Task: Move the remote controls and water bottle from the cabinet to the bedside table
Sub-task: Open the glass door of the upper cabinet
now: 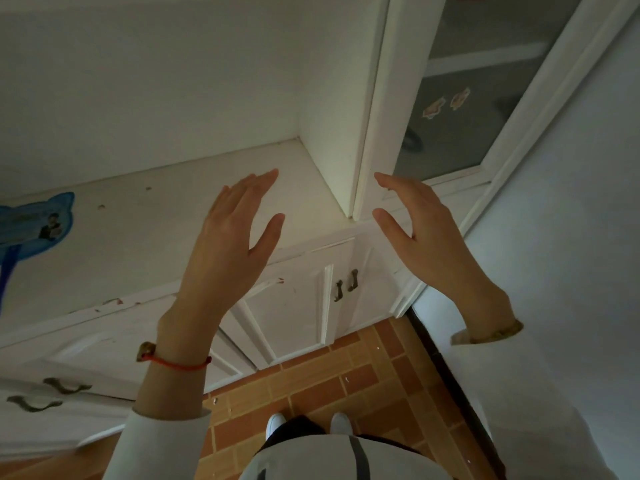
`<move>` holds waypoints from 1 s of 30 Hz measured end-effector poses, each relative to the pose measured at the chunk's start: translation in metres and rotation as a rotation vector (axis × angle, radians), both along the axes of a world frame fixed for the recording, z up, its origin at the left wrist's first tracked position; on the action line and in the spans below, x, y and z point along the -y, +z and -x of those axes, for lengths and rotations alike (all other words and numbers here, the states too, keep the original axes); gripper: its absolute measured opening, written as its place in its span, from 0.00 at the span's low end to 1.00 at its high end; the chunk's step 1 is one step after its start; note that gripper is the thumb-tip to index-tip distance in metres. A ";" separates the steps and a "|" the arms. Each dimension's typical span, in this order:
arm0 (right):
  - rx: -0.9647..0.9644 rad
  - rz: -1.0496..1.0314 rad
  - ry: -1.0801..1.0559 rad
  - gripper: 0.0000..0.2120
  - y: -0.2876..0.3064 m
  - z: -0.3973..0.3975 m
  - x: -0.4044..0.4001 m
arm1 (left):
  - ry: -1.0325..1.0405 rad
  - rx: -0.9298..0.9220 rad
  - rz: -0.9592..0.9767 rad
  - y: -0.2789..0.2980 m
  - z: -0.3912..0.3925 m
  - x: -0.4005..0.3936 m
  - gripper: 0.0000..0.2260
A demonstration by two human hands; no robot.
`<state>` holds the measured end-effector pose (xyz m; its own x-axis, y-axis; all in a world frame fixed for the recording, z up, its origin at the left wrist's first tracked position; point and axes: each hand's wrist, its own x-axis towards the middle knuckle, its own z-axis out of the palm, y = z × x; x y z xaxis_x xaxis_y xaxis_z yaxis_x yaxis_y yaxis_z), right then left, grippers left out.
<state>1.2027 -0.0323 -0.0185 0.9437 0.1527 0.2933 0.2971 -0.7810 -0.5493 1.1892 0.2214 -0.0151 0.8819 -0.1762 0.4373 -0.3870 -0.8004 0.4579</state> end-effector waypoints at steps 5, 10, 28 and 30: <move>0.018 -0.002 0.026 0.23 0.002 0.002 0.016 | 0.001 0.009 0.001 0.000 0.004 0.016 0.22; 0.081 -0.004 -0.003 0.22 0.014 -0.005 0.020 | -0.014 0.027 0.012 0.012 -0.001 0.026 0.22; 0.544 -0.053 -0.089 0.22 0.184 -0.061 0.026 | -0.162 0.439 0.052 0.156 -0.084 0.055 0.22; 0.580 -0.055 -0.096 0.22 0.201 -0.064 0.026 | -0.173 0.466 0.056 0.169 -0.090 0.060 0.22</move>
